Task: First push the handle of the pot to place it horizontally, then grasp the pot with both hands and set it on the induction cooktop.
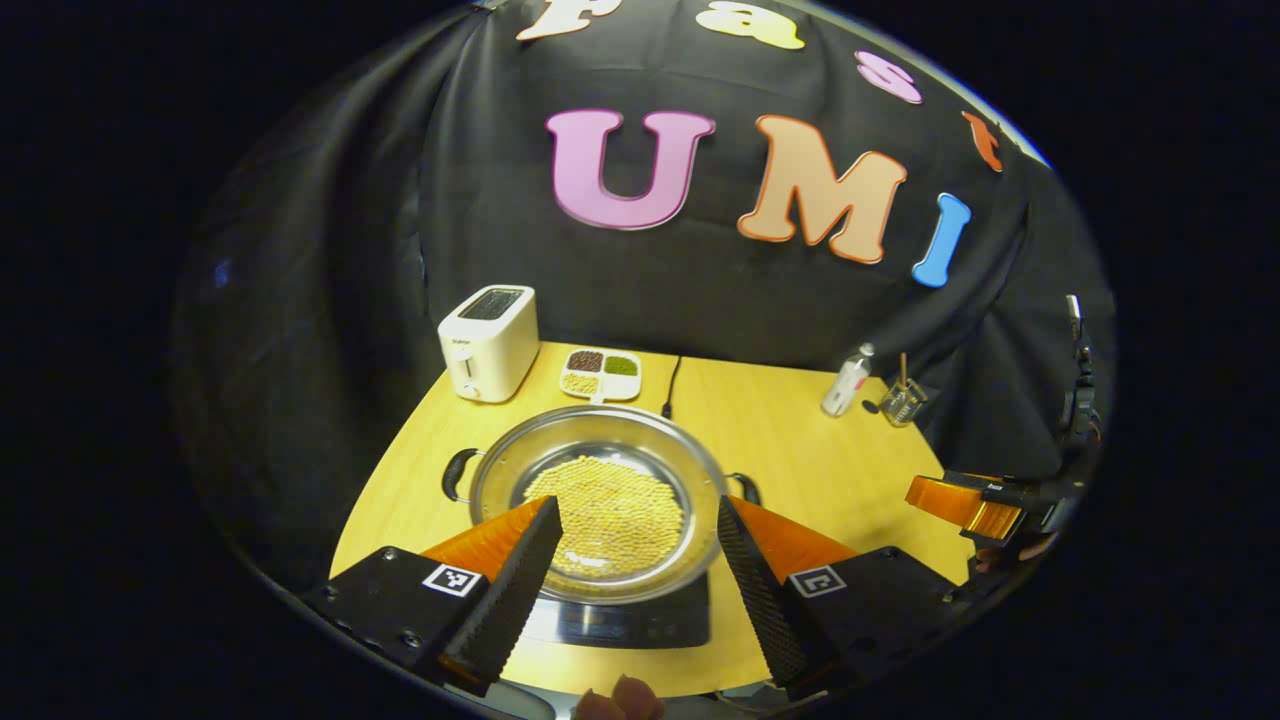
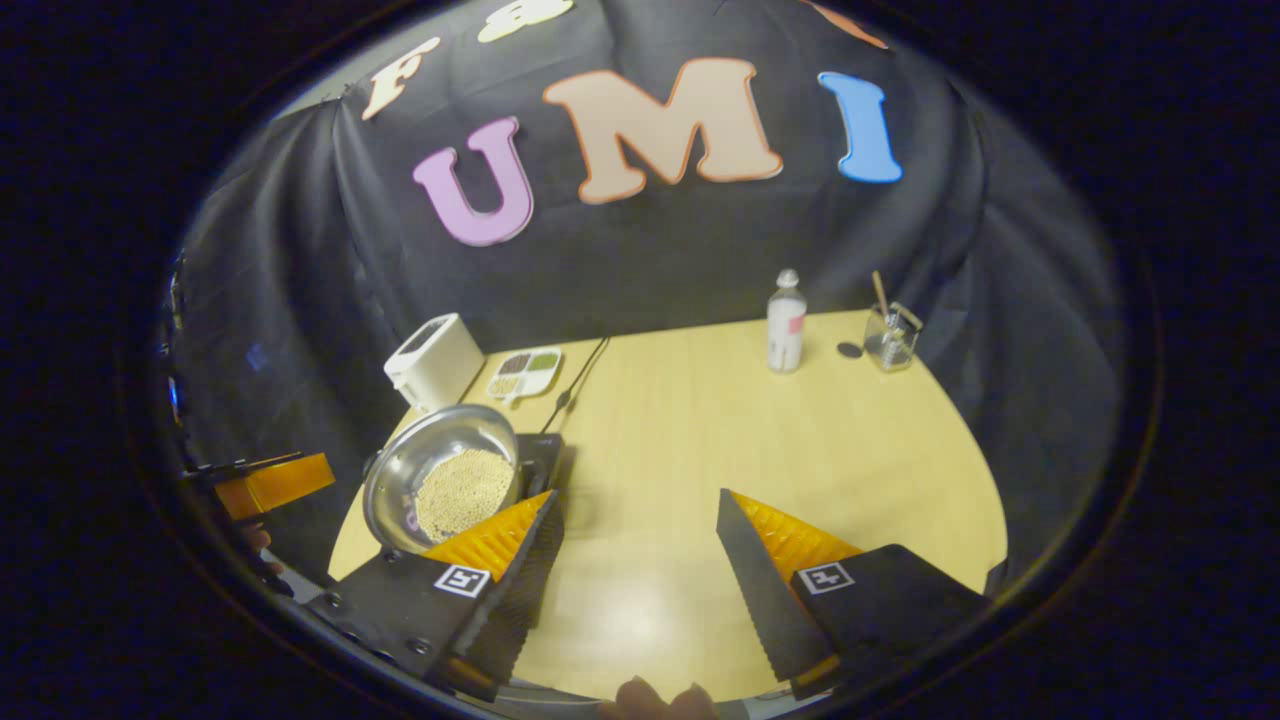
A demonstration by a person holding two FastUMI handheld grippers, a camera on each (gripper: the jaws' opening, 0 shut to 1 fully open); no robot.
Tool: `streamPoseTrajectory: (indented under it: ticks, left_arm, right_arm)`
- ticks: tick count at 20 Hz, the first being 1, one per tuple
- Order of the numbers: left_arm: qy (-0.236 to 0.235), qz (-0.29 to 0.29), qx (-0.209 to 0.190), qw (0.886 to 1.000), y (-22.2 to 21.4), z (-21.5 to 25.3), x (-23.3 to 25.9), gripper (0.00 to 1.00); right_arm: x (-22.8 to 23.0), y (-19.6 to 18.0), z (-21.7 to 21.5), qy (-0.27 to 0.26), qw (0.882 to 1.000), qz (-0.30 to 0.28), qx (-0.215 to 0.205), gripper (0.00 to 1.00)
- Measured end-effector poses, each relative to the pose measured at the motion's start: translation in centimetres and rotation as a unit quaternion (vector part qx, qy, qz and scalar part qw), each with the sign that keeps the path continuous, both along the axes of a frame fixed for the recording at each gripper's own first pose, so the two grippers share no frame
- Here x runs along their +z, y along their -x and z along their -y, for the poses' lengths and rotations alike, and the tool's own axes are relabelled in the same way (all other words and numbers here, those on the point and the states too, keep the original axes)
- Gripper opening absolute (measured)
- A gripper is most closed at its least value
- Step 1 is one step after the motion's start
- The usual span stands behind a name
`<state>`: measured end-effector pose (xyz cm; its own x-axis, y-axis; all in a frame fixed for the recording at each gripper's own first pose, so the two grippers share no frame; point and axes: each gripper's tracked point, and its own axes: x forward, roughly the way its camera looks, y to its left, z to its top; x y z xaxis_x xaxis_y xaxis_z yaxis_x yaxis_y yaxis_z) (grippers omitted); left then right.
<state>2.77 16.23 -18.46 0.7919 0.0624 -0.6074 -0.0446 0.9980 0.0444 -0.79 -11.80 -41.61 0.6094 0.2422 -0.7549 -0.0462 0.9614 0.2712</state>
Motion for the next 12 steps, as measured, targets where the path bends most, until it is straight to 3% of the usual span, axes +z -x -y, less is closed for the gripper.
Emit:
streamPoseTrajectory:
  ticks: [1, 2, 3, 7, 8, 11, 12]
  left_arm:
    - [-0.005, 0.017, -0.001, 1.0, 0.3, 1.5, 1.4, 0.96]
    - [-0.01, 0.039, 0.0, 0.999, 0.3, 3.1, 3.0, 0.96]
    - [-0.012, 0.063, 0.001, 0.998, 0.6, 4.9, 4.6, 0.95]
    - [-0.022, 0.143, 0.008, 0.99, 1.9, 10.5, 10.7, 0.95]
    - [-0.03, 0.158, 0.009, 0.987, 2.2, 11.6, 12.1, 0.95]
    - [-0.053, 0.235, -0.019, 0.97, 1.2, 15.8, 17.4, 0.95]
    - [-0.061, 0.248, -0.033, 0.966, 0.8, 17.3, 18.7, 0.9]
  right_arm:
    - [1.4, -0.1, 1.3, -0.006, 1.0, 0.015, -0.002, 0.92]
    - [2.8, -0.3, 2.8, -0.011, 0.999, 0.032, -0.003, 0.99]
    - [4.5, -0.9, 4.0, -0.015, 0.998, 0.055, -0.002, 0.92]
    - [11.1, -2.2, 7.9, -0.024, 0.991, 0.134, 0.004, 0.95]
    - [12.9, -2.0, 8.6, -0.031, 0.989, 0.145, 0.004, 0.92]
    - [17.0, -2.4, 11.8, -0.021, 0.979, 0.201, 0.0, 0.92]
    - [18.0, -2.5, 13.3, -0.009, 0.977, 0.214, -0.009, 0.91]
